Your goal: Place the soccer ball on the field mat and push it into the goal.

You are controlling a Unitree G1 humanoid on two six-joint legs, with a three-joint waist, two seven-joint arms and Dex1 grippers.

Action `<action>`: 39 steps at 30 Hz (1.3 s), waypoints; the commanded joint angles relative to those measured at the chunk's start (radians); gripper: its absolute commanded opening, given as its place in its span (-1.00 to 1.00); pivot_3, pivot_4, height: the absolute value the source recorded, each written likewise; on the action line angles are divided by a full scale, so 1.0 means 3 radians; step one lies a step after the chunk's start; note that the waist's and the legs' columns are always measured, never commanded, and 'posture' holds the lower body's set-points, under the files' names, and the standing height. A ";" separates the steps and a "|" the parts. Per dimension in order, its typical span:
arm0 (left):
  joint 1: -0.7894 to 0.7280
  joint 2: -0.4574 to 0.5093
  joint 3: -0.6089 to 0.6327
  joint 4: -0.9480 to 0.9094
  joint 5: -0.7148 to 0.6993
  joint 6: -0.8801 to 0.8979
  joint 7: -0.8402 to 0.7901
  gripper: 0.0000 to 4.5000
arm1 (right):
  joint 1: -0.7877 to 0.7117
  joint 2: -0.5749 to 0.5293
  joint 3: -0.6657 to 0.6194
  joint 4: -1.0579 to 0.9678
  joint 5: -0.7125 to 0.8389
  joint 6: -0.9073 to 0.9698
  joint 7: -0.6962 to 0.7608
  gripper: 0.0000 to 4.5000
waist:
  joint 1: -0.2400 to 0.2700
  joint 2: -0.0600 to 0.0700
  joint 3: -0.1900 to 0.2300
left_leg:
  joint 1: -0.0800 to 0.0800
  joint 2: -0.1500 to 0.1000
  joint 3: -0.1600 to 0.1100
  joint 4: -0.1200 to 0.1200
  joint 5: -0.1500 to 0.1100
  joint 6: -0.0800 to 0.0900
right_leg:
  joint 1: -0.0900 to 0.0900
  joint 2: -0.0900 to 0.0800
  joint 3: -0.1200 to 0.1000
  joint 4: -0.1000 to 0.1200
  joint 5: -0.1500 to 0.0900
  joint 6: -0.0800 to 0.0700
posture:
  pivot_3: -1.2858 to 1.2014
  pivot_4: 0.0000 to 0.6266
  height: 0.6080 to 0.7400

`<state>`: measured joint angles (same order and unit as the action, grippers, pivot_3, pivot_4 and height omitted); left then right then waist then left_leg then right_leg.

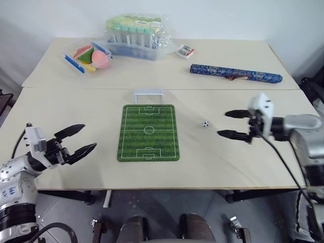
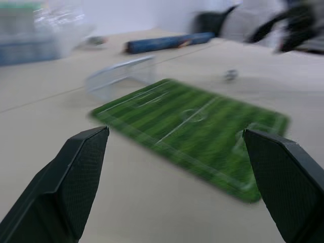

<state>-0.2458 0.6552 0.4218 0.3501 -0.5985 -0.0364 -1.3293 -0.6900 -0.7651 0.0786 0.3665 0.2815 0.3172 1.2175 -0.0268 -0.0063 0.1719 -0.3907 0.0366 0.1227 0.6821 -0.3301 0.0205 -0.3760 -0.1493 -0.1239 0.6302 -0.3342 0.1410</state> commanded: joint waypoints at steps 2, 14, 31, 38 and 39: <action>-0.0071 0.0004 0.0019 -0.0041 -0.0101 -0.0058 -0.0130 1.00 | -0.0381 0.0170 0.0124 0.0790 -0.0299 -0.0412 0.0044 0.99 | -0.0005 0.0001 0.0001 | -0.0003 -0.0004 -0.0004 -0.0001 0.0000 0.0000 | -0.0001 -0.0002 -0.0003 -0.0001 0.0000 0.0000 | 0.03 -0.52 1.00; 0.0061 -0.0048 0.0038 -0.0183 -0.0132 -0.0079 -0.0144 1.00 | -0.0990 0.0623 0.0208 0.2239 -0.0788 -0.1223 0.0000 0.91 | -0.0089 0.0002 0.0001 | -0.0002 -0.0003 -0.0010 -0.0001 0.0000 0.0001 | 0.0001 -0.0003 -0.0008 0.0003 0.0000 0.0000 | 0.03 -0.52 1.00; 0.0182 -0.0035 -0.0029 -0.0154 -0.0114 -0.0153 -0.0306 1.00 | -0.0723 0.0670 -0.0012 0.1338 -0.0602 -0.1130 0.0067 -0.63 | -0.0101 0.0004 0.0002 | 0.0000 0.0012 -0.0011 -0.0001 0.0000 0.0001 | 0.0001 -0.0002 -0.0007 0.0005 0.0000 0.0000 | 0.03 -0.52 1.00; 0.0161 -0.0005 -0.0012 0.0084 -0.0129 -0.0241 -0.0565 1.00 | -0.0156 0.0913 0.0314 -0.0741 -0.0214 0.0010 0.0051 -0.63 | -0.0093 0.0004 0.0002 | -0.0001 0.0015 -0.0011 0.0000 0.0000 0.0001 | 0.0000 -0.0002 -0.0007 0.0008 0.0000 0.0000 | 0.03 -0.52 1.00; 0.0145 0.0016 -0.0023 0.0171 -0.0082 -0.0306 -0.0617 1.00 | -0.0140 0.0981 0.0463 -0.0914 -0.0250 0.0136 0.0033 -0.63 | -0.0095 0.0004 0.0002 | 0.0001 0.0014 -0.0008 0.0000 -0.0001 0.0000 | 0.0000 -0.0001 -0.0007 0.0009 0.0000 0.0000 | 0.03 -0.52 1.00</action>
<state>-0.1984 0.6399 0.4056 0.3747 -0.6273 -0.0932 -1.4834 -0.7314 -0.4883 0.1714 0.2045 0.1890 0.2908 1.2331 -0.0555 -0.0050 0.1726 -0.3905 0.0401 0.1203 0.6820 -0.3304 0.0205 -0.3762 -0.1493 -0.1262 0.6328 -0.3342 0.1411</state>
